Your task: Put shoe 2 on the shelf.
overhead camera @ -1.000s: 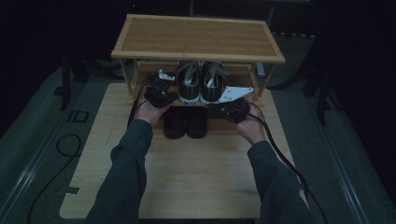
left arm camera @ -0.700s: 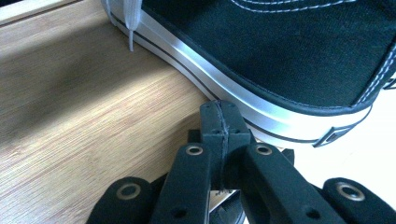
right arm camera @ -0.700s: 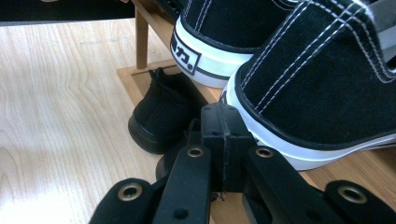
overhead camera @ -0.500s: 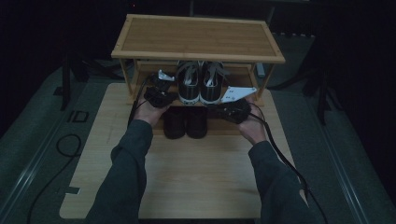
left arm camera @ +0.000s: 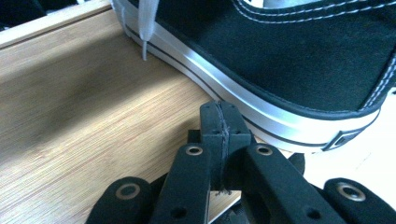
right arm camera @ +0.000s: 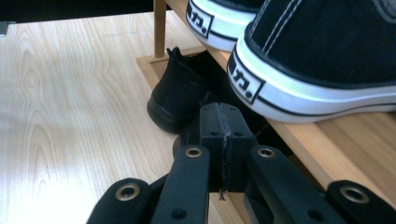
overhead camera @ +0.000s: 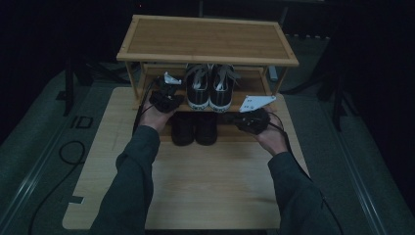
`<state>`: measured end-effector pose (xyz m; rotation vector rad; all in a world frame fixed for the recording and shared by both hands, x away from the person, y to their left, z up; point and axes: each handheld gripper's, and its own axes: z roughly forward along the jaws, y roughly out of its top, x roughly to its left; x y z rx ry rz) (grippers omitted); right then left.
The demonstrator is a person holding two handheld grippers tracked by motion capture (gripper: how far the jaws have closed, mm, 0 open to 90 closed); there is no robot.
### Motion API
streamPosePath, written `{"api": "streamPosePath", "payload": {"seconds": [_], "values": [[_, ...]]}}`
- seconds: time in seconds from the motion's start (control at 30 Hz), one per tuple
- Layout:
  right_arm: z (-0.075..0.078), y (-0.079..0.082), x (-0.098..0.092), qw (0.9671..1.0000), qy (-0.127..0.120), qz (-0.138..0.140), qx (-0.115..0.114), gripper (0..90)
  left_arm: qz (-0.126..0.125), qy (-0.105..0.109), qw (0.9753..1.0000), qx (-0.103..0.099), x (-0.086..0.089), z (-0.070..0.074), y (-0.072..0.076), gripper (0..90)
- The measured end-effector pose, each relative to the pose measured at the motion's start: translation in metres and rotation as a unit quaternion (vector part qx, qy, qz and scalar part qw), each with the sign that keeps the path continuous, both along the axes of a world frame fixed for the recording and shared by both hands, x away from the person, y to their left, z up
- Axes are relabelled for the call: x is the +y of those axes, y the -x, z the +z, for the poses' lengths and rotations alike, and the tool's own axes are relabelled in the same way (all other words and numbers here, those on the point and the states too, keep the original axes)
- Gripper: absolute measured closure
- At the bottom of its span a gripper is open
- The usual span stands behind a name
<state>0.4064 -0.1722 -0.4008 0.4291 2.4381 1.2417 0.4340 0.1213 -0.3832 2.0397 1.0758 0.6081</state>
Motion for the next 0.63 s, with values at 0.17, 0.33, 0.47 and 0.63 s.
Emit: {"api": "streamPosePath", "payload": {"seconds": [0.17,0.33,0.47,0.63], "values": [[-0.005,-0.002,-0.004,0.9999,0.005,-0.003,0.008,88.5,0.005,-0.003,1.0000,-0.002,0.005,0.002,0.000,90.0],[-0.012,-0.004,-0.010,0.9996,0.013,-0.013,0.019,87.5,0.007,-0.005,1.0000,-0.004,0.009,0.002,0.000,90.0],[-0.018,-0.006,-0.014,0.9993,0.016,-0.019,0.028,87.3,0.008,-0.006,0.9999,-0.003,0.011,0.002,-0.001,90.0],[-0.022,-0.007,-0.019,0.9989,0.018,-0.025,0.034,87.4,0.009,-0.008,0.9999,-0.004,0.012,0.002,-0.001,90.0]]}}
